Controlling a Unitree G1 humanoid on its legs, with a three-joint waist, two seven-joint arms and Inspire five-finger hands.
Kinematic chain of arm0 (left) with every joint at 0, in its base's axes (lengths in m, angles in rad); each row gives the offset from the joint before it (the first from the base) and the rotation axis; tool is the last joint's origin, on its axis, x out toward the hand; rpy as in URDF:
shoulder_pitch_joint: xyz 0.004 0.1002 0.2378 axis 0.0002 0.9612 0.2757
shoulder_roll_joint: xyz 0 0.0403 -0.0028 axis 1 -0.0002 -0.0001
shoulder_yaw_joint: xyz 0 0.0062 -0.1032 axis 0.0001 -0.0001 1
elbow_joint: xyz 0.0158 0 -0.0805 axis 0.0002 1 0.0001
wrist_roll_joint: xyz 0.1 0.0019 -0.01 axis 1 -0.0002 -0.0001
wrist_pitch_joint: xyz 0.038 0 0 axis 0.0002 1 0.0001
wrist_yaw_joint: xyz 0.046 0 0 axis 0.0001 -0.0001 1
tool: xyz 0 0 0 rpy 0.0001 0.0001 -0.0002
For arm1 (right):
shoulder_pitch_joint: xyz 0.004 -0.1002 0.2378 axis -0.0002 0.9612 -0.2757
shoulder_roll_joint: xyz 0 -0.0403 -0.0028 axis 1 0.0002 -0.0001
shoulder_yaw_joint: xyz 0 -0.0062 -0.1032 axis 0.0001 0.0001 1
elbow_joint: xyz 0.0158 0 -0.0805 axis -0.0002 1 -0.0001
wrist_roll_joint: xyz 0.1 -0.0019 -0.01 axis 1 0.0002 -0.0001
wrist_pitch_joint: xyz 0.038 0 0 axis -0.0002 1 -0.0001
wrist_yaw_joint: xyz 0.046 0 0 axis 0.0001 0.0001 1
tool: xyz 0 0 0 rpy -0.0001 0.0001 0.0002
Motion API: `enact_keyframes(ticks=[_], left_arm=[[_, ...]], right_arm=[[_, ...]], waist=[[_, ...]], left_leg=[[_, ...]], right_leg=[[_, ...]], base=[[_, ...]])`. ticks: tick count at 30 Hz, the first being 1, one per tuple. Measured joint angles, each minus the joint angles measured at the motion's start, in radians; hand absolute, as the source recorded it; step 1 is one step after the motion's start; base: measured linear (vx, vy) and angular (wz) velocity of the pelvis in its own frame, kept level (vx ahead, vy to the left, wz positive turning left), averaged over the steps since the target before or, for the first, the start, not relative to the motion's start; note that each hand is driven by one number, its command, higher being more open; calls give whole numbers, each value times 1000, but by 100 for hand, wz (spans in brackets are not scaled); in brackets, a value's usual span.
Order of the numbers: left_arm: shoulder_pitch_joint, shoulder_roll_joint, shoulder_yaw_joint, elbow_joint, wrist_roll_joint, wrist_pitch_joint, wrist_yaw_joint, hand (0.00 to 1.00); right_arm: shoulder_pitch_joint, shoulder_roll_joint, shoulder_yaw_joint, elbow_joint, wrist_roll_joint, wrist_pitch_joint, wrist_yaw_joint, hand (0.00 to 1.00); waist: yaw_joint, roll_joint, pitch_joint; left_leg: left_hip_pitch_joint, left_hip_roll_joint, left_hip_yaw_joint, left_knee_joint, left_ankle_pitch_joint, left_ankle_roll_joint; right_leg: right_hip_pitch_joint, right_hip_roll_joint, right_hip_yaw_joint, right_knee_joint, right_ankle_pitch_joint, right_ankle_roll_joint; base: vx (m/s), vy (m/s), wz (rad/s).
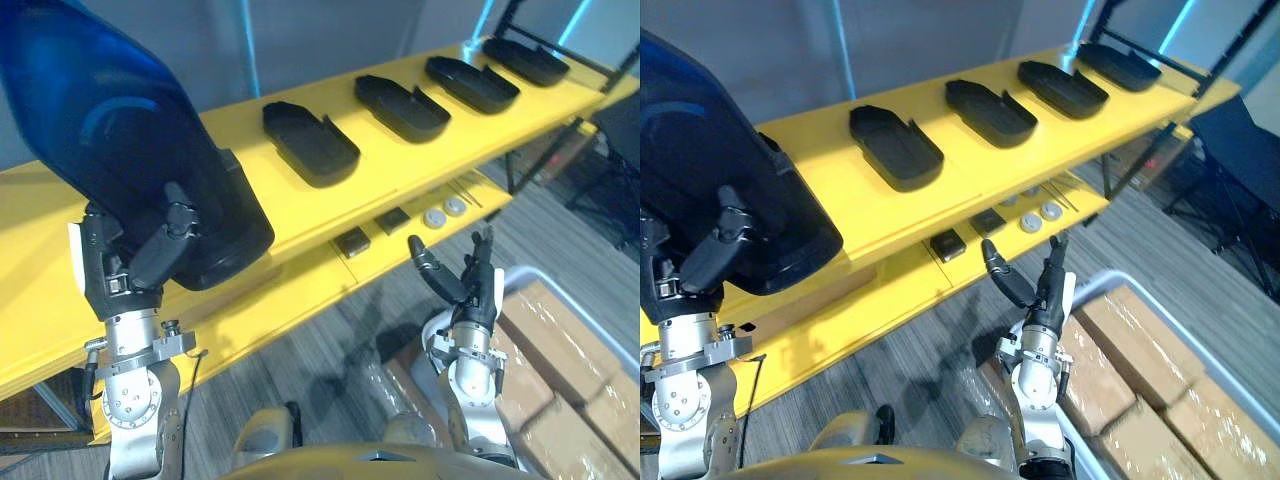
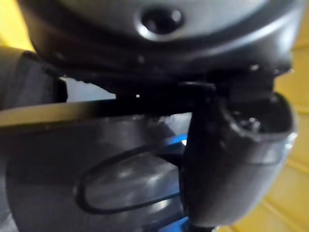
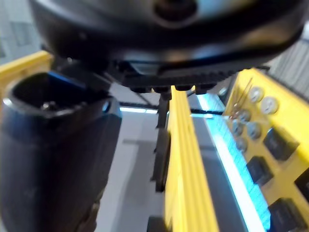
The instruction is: Walk over and take three plastic housings, then place them on the shelf
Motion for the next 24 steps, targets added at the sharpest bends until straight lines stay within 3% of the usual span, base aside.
enact_keyframes(ticks=[2,3,4,5,8,14,19,24], left_arm=[[-30,4,0,1,-4,-1,21,0],[-32,5,-2,2,-4,-1,23,0],[-33,5,-3,3,-4,-1,24,0],[-31,-11,-17,15,-4,0,24,0],[-23,-15,-25,17,-10,0,13,0],[-3,-49,-23,16,-124,-23,-41,0],[4,-54,-24,-45,-198,-49,-80,0],[45,-54,-66,-82,-191,-61,-54,0]], right_arm=[[-8,-28,18,-68,5,-21,35,100],[-9,-35,24,-85,5,-21,40,100],[-20,-51,46,-120,5,-21,42,100],[-44,-77,61,-132,6,-23,44,100],[-96,-108,87,-156,6,-23,58,100],[-121,-118,84,-243,0,-28,19,100],[-114,-114,33,-341,56,-100,57,100],[-113,-104,54,-380,117,-145,110,100]], waist=[[0,1,-3],[1,-4,-7],[0,-23,-18],[5,-2,-30],[29,22,-45],[33,30,-62],[28,31,-65],[27,45,-78]], left_leg=[[-1,-12,-51,4,-1,-1],[-1,-20,-61,6,-2,-3],[-2,-46,-86,12,-17,-25],[-5,-34,-109,22,-36,-39],[-4,-8,-127,13,-41,-47],[-1,3,-129,-19,-35,-54],[0,0,-126,-19,-34,-55],[-4,-4,-146,-53,-7,-69]], right_leg=[[-26,86,74,-183,13,6],[-25,92,89,-225,34,7],[-24,97,123,-294,136,0],[10,107,119,-328,129,10],[61,136,84,-421,150,1],[96,155,76,-515,185,-4],[112,155,79,-546,204,1],[113,153,54,-544,203,-2]], base=[[211,-28,87],[202,-69,88],[205,-115,76],[205,-115,60],[157,-104,25],[49,-14,5],[5,22,-1],[-56,-13,20]])
